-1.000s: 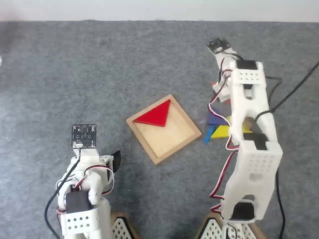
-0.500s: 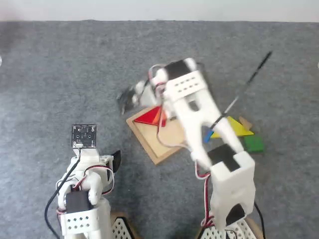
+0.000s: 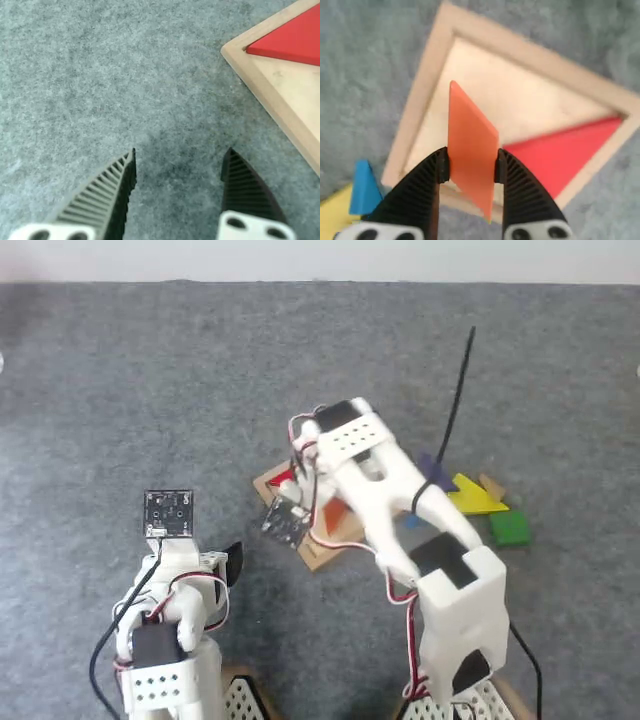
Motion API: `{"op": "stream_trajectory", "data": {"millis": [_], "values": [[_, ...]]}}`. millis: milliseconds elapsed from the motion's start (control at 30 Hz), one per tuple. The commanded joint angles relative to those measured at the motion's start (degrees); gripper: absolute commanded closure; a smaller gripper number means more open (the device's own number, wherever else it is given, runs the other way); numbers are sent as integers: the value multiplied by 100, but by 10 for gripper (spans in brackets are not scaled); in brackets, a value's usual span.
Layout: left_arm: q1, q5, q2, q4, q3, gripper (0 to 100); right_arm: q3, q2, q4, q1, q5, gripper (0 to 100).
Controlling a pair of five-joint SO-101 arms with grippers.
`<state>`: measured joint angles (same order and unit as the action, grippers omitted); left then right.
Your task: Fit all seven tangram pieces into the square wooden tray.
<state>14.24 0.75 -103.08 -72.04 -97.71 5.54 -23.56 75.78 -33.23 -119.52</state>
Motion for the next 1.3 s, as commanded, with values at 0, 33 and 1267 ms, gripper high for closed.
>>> {"op": "stream_trajectory", "data": {"millis": [0,33,1267], "values": [[9,-44,-123,-26,127,729,35,330,-215,268,-220,990],[9,-44,-123,-26,127,729,35,330,-215,295,-202,990],[9,-44,-123,-26,127,729,193,233,-330,444,5609,890]]}}
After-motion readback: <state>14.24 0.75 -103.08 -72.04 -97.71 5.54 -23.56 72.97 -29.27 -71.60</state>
